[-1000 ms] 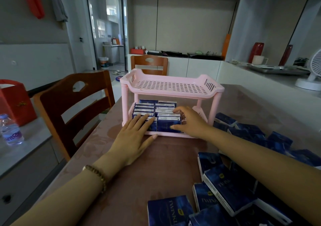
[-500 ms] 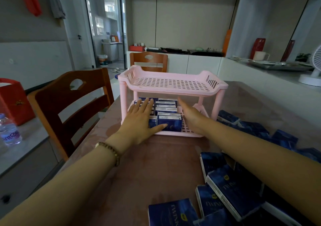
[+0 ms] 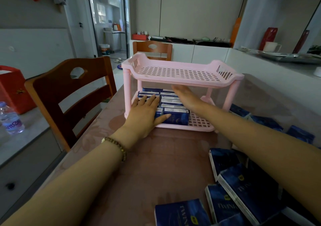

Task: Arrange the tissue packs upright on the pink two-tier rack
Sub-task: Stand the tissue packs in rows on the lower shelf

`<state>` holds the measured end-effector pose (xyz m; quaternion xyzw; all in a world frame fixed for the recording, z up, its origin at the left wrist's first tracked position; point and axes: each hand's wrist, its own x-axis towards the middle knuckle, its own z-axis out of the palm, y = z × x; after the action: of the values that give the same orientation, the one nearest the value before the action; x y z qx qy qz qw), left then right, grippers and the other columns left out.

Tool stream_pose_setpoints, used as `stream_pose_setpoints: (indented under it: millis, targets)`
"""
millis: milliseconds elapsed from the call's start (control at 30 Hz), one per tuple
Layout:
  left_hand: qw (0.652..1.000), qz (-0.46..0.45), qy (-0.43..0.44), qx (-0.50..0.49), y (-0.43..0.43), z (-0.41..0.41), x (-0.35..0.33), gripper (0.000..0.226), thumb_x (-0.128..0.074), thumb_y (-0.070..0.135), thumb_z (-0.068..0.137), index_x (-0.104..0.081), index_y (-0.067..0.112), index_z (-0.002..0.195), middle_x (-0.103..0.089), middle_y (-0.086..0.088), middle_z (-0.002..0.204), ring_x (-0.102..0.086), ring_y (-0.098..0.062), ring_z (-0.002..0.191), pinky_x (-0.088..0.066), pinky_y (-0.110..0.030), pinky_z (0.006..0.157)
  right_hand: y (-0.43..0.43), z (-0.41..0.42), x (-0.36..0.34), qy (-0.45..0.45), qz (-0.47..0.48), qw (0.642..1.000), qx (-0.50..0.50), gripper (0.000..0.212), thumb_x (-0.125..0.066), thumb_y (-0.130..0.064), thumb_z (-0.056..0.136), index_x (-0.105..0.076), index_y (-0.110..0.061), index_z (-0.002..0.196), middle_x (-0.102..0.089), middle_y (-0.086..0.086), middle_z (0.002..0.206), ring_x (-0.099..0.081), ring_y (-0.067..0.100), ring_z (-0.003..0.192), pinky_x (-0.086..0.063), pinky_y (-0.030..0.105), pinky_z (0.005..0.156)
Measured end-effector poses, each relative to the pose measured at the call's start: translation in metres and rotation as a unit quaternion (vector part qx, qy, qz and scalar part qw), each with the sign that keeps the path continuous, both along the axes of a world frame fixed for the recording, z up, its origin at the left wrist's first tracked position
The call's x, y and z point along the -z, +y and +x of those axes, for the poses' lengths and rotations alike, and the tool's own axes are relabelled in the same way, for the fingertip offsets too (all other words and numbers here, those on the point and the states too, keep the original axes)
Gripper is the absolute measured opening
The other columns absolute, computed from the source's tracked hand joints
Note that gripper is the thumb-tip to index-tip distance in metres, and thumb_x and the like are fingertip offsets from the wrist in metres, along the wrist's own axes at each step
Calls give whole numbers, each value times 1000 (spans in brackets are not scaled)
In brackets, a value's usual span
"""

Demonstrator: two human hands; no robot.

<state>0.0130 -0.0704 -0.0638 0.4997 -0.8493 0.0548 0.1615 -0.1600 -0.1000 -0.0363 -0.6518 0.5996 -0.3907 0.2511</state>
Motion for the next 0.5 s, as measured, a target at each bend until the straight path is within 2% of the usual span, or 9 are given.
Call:
stream_pose_setpoints:
  millis: [33,133,333,400,500]
  targets:
    - [1000,0,0,0,0,0,0,73,-31,59,92,-18,16,149,-20,-4,157,-17,-26,145,-7,-38,118,-5,4,-1,41,-10,999,-20,50,-25,-40,101,-29,-19,145,-30,3,153,-27,21,140,-19,24,106]
    - [1000,-5,-1,0,0,1,1,73,-32,58,92,-18,16,149,-21,-4,157,-17,-26,144,-8,-38,118,-19,15,-2,160,-5,986,-49,55,-16,-48,99,-27,-24,147,-31,2,153,-29,25,139,-22,38,114]
    - [1000,-3,-6,-2,0,0,2,74,-32,59,91,-16,15,149,-19,-4,157,-15,-26,145,-7,-39,118,-33,17,-7,206,60,975,-60,60,-12,-56,96,-16,-29,149,-22,0,156,-23,26,142,-19,42,116]
    - [1000,-3,-4,-1,-1,0,2,74,-32,59,91,-16,15,149,-19,-5,157,-15,-27,145,-7,-40,118,-33,17,-7,203,50,976,-67,62,-11,-59,94,-25,-29,147,-27,0,155,-25,26,142,-18,46,116]
    - [1000,-5,2,0,0,-1,3,77,-32,62,90,-17,15,149,-19,-5,157,-14,-27,145,-7,-41,118,-30,12,-3,186,40,979,-79,59,-12,-54,97,-50,-28,134,-39,-1,149,-32,22,138,-16,46,116]
